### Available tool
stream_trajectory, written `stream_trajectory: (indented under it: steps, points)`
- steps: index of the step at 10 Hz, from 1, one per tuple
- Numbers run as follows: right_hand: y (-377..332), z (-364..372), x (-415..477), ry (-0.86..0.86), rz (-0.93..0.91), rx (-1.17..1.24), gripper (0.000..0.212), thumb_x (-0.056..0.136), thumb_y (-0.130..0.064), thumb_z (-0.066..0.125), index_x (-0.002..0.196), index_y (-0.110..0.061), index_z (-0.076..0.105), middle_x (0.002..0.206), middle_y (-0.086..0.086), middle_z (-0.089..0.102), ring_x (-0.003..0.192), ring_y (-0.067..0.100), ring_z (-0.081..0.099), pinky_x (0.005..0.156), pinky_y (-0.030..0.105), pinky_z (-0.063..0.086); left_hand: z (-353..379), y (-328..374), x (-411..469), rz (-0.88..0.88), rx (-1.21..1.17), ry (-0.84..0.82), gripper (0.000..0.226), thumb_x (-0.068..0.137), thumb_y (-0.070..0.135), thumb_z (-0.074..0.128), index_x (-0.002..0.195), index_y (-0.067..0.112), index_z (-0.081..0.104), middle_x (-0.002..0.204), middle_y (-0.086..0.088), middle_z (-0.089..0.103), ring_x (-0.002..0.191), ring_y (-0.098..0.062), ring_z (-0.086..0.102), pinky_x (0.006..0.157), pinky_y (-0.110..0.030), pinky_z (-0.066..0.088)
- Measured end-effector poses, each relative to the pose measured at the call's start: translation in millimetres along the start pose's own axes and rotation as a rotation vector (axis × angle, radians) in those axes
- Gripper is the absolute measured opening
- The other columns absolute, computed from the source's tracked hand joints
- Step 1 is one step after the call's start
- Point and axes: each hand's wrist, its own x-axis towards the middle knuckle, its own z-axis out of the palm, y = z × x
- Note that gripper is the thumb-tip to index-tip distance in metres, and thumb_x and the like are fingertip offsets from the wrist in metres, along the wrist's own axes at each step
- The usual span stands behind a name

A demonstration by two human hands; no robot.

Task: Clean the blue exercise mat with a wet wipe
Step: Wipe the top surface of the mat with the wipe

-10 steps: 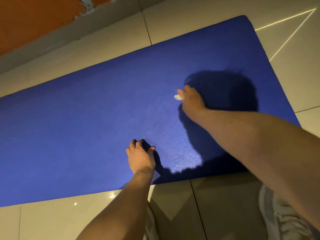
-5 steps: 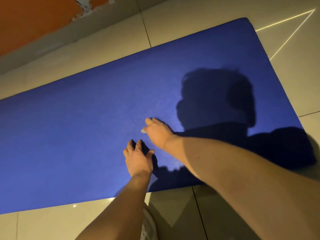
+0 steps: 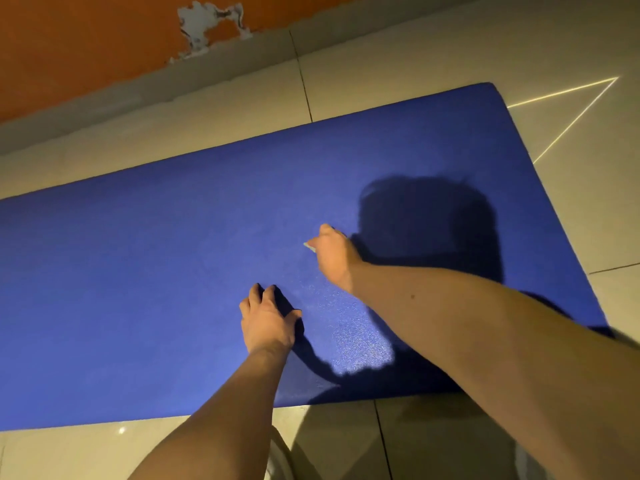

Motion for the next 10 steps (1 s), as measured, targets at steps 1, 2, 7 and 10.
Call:
stream_trajectory:
  steps: [1, 2, 7, 10]
  points:
    - [4.3, -45.6, 4.7, 0.009, 0.16, 0.139, 0.041, 0.1, -0.011, 0.045, 0.139, -0.021, 0.057, 0.116, 0.011, 0.053, 0.104, 0.026, 0.052, 0.073, 0.02, 0.033, -4.3, 14.2, 5.7, -0.047, -0.019, -0.003, 0.065, 0.088, 0.042, 0.071, 0.144, 0.019, 0.045, 0.157, -0.002, 0.025, 0.143, -0.026, 0.018, 0.11, -0.047, 0.038]
    - [34.9, -76.7, 10.9, -0.044, 0.113, -0.066, 0.022, 0.102, -0.01, 0.05, 0.109, -0.008, 0.07, 0.107, 0.017, 0.057, 0.109, 0.037, 0.053, 0.075, 0.031, 0.038, -8.4, 31.8, 16.3, -0.055, -0.044, -0.005, 0.062, 0.091, 0.042, 0.068, 0.143, 0.018, 0.045, 0.157, -0.001, 0.023, 0.142, -0.026, 0.019, 0.11, -0.046, 0.039]
    - [36.4, -7.2, 17.6, 0.174, 0.203, 0.072, 0.034, 0.1, -0.004, 0.043, 0.128, -0.007, 0.062, 0.128, 0.022, 0.051, 0.116, 0.039, 0.05, 0.092, 0.043, 0.041, -16.0, 36.9, 66.6, -0.035, 0.113, -0.145, 0.084, 0.091, 0.045, 0.069, 0.158, 0.028, 0.022, 0.166, -0.002, 0.002, 0.15, -0.031, 0.0, 0.12, -0.051, 0.024]
    - [49.8, -9.6, 49.7, 0.033, -0.349, -0.25, 0.032, 0.103, -0.009, 0.045, 0.129, -0.015, 0.063, 0.148, 0.018, 0.043, 0.134, 0.029, 0.041, 0.104, 0.043, 0.035, -18.5, 37.4, 56.6, -0.054, 0.103, -0.145, 0.081, 0.093, 0.047, 0.065, 0.157, 0.039, 0.018, 0.167, 0.007, -0.007, 0.151, -0.02, -0.006, 0.114, -0.055, 0.032]
